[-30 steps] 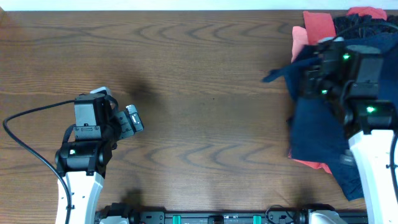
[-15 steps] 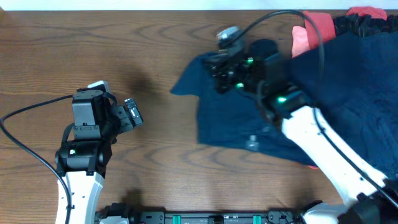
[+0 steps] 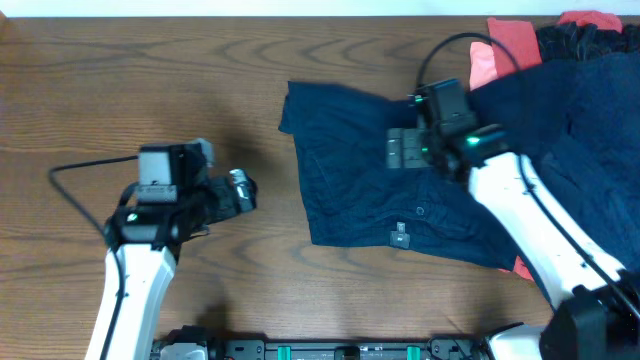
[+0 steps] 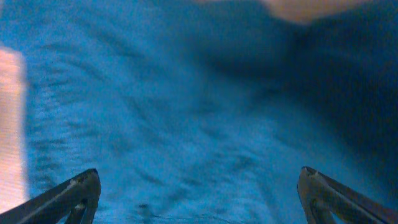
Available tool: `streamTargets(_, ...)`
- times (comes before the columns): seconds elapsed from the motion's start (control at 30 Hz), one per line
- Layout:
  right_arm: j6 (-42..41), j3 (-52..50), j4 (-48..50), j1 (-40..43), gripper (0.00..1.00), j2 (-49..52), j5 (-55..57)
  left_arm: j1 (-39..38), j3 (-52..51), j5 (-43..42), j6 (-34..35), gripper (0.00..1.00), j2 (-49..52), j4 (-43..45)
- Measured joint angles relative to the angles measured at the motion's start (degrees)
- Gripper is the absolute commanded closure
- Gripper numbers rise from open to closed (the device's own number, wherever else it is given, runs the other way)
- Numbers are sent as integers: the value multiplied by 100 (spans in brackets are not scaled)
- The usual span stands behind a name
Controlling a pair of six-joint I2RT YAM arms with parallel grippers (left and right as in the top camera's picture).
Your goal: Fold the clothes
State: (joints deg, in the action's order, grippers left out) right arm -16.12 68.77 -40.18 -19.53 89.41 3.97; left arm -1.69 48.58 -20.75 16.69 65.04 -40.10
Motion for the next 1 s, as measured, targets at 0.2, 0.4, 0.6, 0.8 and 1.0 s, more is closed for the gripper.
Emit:
streamTargets(0.2, 4, 7, -671, 732, 1, -597, 210, -911, -26, -247, 411, 2, 997, 417)
streamTargets(0.4, 0, 7, -1154, 1370, 1, -815, 254, -1775, -31, -339, 1217, 5, 2046, 1196)
streamTargets(0.6, -2, 9, -1368, 1742, 1, -866, 275, -2509, -35, -439, 1917, 48, 2918, 1956)
streamTargets(0.8, 0, 7, -1460, 1812, 1, -870, 297, -2756, -33, -459, 2063, 94, 3091, 1897)
streamTargets(1.0, -13, 9, -1552, 1812, 20, -870, 304, -1969, 531, -457, 1143, 94, 2616, -634)
